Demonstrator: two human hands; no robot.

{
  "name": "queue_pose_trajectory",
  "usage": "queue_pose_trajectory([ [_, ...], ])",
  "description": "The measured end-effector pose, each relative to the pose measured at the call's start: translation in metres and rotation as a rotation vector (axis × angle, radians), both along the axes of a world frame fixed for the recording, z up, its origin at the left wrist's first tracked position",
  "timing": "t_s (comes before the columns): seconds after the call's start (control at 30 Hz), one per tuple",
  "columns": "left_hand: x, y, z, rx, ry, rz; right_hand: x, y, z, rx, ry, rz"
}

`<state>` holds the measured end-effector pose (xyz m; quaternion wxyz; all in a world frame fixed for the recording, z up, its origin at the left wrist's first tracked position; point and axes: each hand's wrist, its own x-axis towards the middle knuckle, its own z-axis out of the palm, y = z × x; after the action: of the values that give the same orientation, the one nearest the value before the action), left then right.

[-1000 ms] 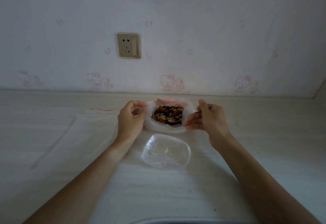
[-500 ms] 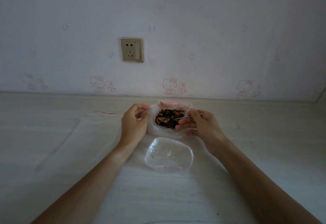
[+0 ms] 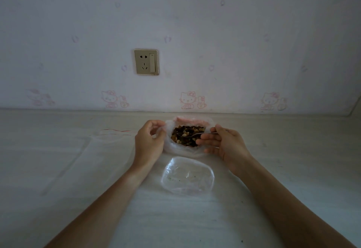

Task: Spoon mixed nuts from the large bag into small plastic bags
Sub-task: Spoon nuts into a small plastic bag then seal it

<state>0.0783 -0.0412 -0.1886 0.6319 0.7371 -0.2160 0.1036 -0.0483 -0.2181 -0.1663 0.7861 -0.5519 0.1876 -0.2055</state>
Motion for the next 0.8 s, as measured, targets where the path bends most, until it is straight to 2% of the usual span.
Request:
queue_pose_trajectory([
  [0.13,-0.007,0.006,0.011,0.187,-0.071,-0.024,-0.004,-0.001,0.005,-0.036,-0.004,-0.038],
  [0.3,-0.030,0.024,0.026,0.260,-0.302,-0.045,-0.007,-0.006,0.010,-0.121,-0.044,-0.074],
  [0.43,-0.047,0.037,0.030,0.279,-0.187,-0.249,-0.008,-0.012,0.013,-0.124,-0.093,-0.062],
  [0.6,-0.053,0.044,0.031,0.448,-0.058,-0.499,-0.013,-0.019,0.018,-0.099,-0.104,0.001],
  [0.67,-0.053,0.045,0.029,0.510,-0.037,-0.514,-0.015,-0.021,0.020,-0.091,-0.096,0.025],
  [0.8,-0.052,0.040,0.022,0.515,0.039,-0.454,-0.020,-0.021,0.026,-0.111,-0.088,0.118],
])
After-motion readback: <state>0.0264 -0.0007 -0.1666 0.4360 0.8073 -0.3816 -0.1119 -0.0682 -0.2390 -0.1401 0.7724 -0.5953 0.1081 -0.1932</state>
